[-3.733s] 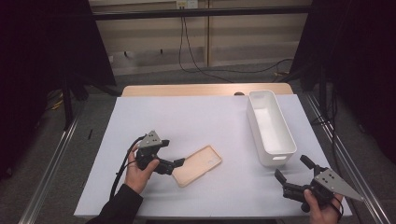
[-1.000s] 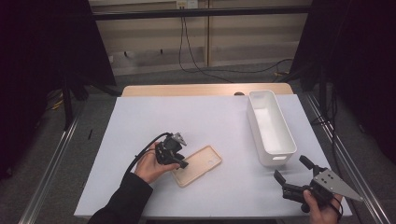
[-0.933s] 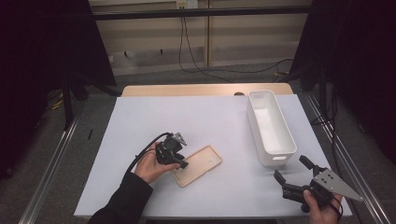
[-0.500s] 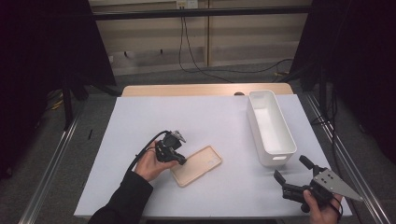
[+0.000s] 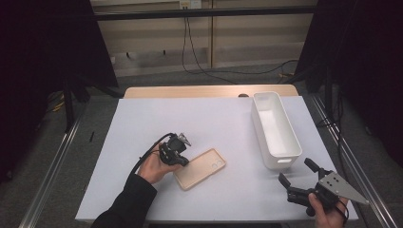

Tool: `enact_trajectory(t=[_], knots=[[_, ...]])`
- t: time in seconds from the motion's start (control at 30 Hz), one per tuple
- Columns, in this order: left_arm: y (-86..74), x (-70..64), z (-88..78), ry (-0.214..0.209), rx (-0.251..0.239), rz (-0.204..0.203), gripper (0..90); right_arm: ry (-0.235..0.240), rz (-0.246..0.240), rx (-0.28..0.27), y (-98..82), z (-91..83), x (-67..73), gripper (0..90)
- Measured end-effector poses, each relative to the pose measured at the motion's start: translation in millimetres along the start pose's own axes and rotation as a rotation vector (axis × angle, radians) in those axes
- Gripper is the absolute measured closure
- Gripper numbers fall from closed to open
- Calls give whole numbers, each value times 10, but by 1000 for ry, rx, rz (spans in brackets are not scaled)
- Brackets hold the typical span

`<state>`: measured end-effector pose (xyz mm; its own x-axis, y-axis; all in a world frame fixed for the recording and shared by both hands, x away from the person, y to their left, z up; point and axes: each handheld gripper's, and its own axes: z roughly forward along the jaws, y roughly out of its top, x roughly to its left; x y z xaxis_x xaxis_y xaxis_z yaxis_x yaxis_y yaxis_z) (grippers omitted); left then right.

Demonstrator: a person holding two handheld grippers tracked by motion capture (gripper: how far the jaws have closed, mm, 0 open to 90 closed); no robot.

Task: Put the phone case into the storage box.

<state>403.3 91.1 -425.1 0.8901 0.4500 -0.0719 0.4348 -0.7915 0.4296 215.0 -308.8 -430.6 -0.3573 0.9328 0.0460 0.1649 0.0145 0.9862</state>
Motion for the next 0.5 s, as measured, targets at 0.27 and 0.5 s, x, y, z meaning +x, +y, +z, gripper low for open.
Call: enact_trajectory(t=[0.27,0.5], knots=[[-10,33,-3,-21,-9,-40,877,2,0,-2,1,-3,-2,0],[-33,20,-13,-14,-23,-22,878,1,-1,-2,0,-4,-8,0]])
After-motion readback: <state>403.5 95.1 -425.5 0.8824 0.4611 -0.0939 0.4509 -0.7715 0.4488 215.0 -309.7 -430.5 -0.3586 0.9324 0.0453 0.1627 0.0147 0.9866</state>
